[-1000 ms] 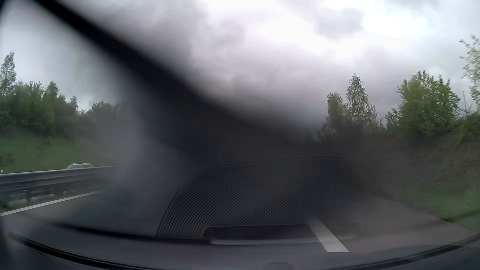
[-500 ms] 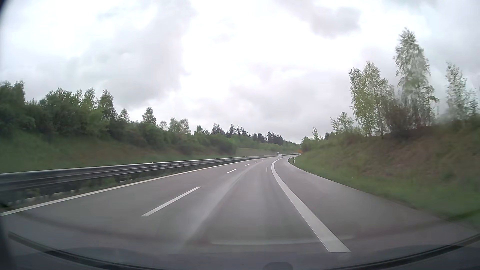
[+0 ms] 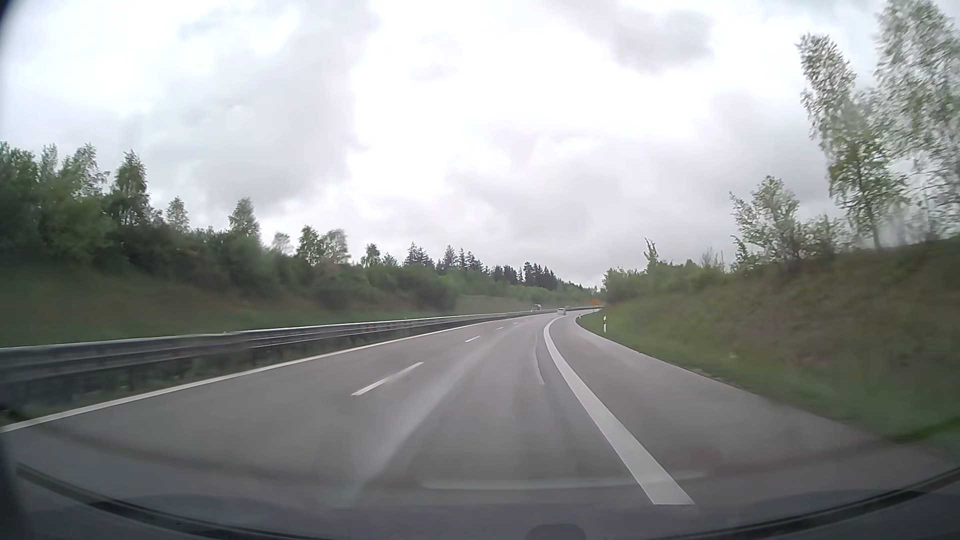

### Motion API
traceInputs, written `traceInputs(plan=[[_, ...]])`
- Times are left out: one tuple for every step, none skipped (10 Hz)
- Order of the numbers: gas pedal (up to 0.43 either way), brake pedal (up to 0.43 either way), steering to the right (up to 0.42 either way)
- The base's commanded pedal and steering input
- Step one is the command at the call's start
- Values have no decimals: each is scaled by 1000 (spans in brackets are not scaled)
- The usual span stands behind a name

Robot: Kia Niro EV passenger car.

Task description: Follow the waypoints while adhering to traffic rules and regulations

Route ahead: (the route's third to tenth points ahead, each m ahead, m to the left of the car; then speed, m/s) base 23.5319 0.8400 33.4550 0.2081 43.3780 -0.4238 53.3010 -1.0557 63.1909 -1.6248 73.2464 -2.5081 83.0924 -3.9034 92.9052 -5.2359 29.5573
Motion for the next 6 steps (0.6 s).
traceInputs(plan=[[280,0,8],[280,0,8],[280,0,8],[280,0,8],[280,0,8],[280,0,9]])
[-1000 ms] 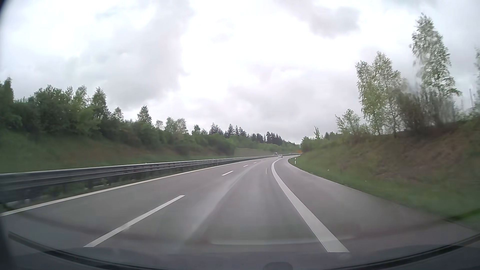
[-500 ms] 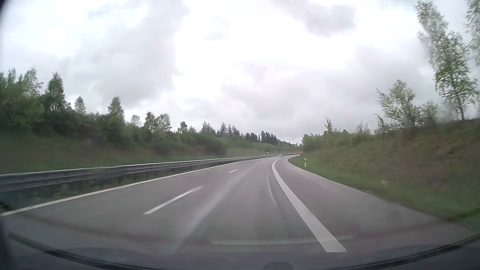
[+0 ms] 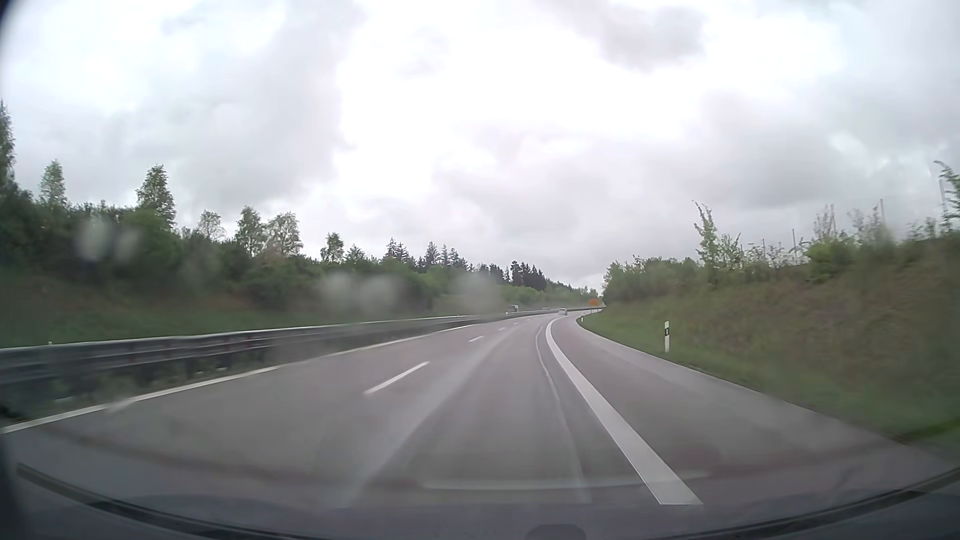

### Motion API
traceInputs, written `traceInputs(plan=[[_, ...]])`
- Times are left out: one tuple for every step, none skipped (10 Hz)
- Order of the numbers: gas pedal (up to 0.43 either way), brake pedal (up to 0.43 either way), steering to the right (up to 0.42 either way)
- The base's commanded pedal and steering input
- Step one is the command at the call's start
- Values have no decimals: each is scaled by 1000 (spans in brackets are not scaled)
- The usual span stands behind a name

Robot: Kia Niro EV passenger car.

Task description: Follow the waypoints while adhering to traffic rules and regulations

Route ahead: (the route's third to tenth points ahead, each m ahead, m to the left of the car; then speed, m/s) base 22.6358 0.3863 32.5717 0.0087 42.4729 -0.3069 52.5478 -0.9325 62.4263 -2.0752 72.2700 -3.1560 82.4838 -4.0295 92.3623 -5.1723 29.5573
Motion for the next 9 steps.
traceInputs(plan=[[280,0,9],[280,0,9],[280,0,9],[280,0,9],[280,0,9],[280,0,9],[280,0,8],[280,0,6],[280,0,6]])
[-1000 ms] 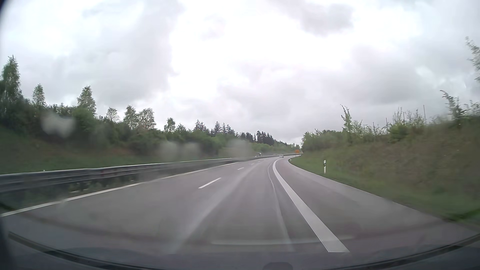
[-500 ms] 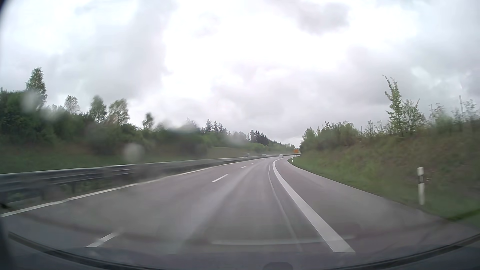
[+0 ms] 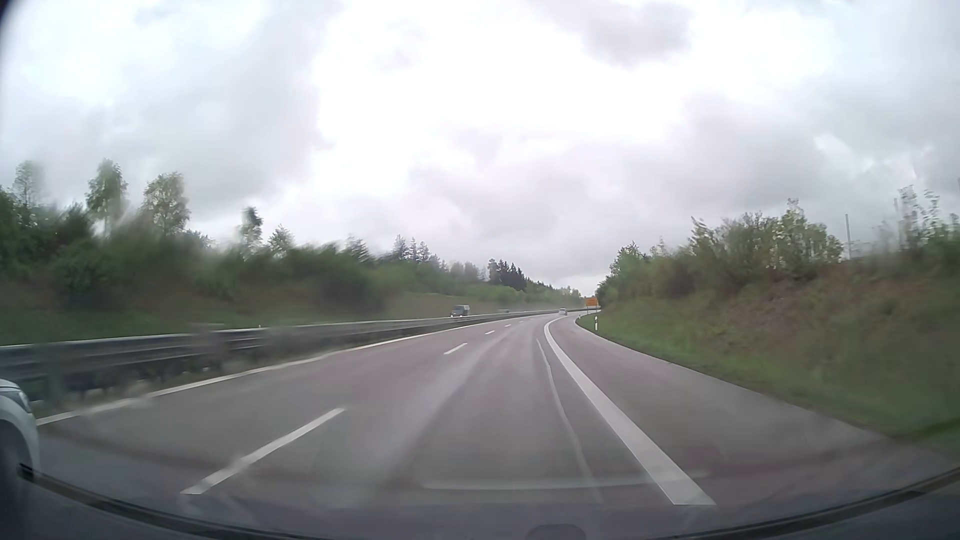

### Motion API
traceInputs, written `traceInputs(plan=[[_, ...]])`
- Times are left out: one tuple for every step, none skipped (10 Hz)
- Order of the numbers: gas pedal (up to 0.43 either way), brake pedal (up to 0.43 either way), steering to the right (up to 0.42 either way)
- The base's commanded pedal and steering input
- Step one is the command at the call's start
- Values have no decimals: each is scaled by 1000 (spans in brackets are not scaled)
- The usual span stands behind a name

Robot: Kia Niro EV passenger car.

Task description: Follow the waypoints while adhering to traffic rules and regulations

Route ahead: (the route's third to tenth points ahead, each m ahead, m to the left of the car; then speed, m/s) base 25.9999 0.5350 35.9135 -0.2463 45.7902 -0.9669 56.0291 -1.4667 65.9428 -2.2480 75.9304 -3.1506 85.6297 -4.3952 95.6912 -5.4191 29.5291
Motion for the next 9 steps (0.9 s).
traceInputs(plan=[[280,0,6],[280,0,7],[280,0,7],[280,0,8],[280,0,8],[280,0,8],[280,0,9],[280,0,9],[280,0,9]])
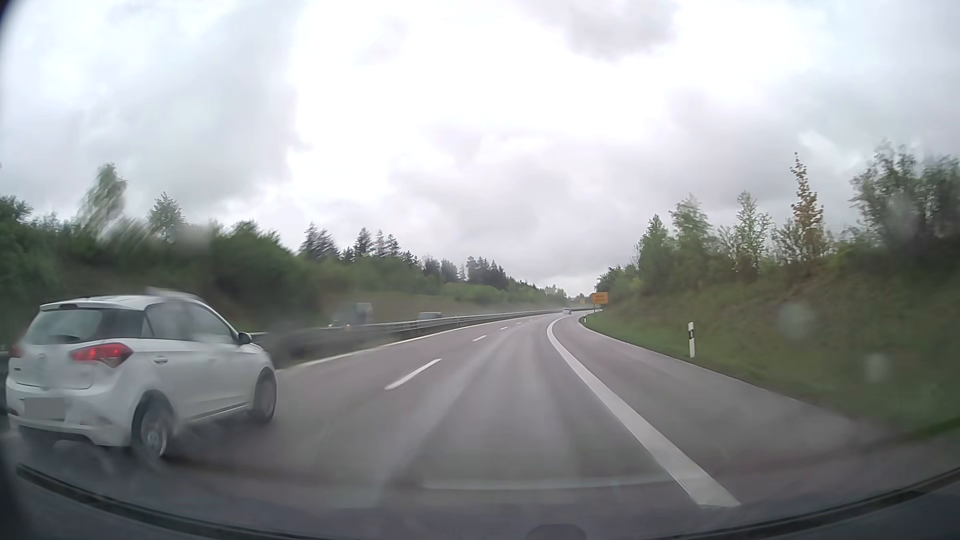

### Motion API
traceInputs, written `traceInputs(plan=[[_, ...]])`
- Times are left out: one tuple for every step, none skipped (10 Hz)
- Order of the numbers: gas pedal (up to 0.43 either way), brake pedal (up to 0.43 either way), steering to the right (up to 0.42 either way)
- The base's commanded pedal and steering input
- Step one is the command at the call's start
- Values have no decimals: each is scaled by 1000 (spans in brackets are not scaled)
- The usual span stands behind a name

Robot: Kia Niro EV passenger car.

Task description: Follow the waypoints while adhering to traffic rules and regulations

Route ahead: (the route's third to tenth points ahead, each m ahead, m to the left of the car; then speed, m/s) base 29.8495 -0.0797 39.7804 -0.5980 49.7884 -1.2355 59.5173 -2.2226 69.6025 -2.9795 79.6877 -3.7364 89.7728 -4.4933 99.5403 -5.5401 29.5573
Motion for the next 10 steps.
traceInputs(plan=[[280,0,9],[280,0,9],[280,0,9],[280,0,9],[280,0,9],[280,0,9],[280,0,9],[280,0,9],[280,0,9],[280,0,9]])
